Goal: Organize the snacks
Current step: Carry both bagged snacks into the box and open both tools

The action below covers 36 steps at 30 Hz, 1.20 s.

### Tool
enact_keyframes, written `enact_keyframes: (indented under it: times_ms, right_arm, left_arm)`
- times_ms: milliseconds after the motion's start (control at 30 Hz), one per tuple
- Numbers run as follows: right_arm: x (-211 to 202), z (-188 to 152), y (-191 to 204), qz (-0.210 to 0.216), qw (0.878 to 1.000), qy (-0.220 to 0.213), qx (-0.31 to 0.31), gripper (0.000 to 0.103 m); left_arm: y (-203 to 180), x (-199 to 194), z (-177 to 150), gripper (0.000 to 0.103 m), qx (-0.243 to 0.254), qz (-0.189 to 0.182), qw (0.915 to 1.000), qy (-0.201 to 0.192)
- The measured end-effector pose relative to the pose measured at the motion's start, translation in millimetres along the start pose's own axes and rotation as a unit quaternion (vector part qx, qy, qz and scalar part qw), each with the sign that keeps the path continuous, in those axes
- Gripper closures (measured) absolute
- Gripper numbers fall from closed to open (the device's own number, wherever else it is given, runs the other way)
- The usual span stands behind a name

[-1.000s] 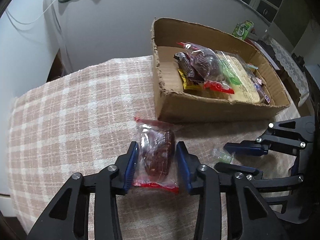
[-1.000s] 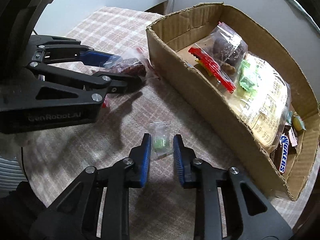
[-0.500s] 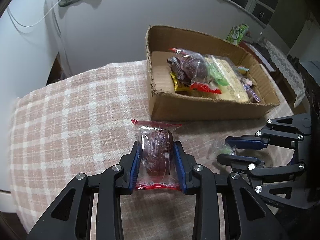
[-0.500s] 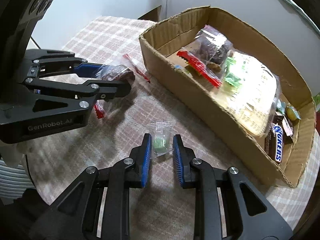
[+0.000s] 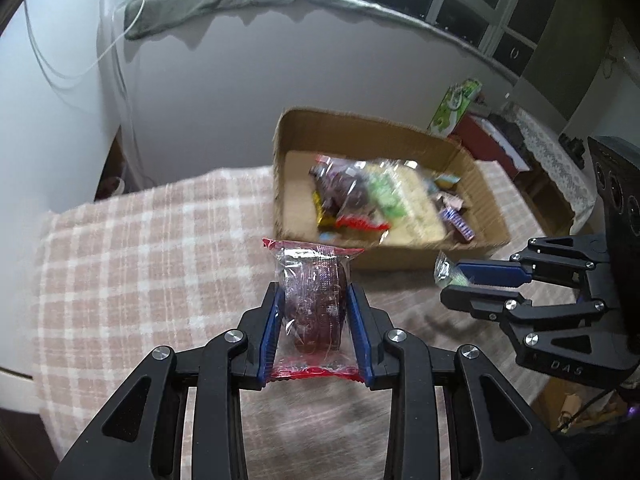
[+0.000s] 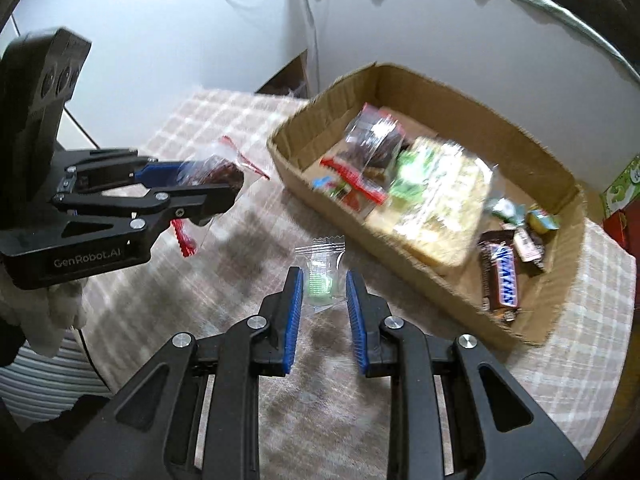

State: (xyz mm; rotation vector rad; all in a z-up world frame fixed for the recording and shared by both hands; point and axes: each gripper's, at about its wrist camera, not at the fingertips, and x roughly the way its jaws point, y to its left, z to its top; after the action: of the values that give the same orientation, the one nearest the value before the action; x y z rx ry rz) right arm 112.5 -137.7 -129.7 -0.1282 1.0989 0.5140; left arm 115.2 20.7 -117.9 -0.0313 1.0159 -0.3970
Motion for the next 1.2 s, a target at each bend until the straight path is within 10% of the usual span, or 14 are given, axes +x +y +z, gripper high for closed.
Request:
enact_keyframes:
  times_ms: [433,1200]
  right_arm:
    - [-47,26,-63,-0.049,0.996,-0.046,0.056,0.080]
    - [-13,37,-105,-0.079,0.993,-0.015,0.081,0.080]
  left_arm:
    - [-34,14,56,0.072,0.018,-0.007,0.9995,-0.023]
    - [-54,53,85,0.070,0.021,0.009,0.9997,-0.001]
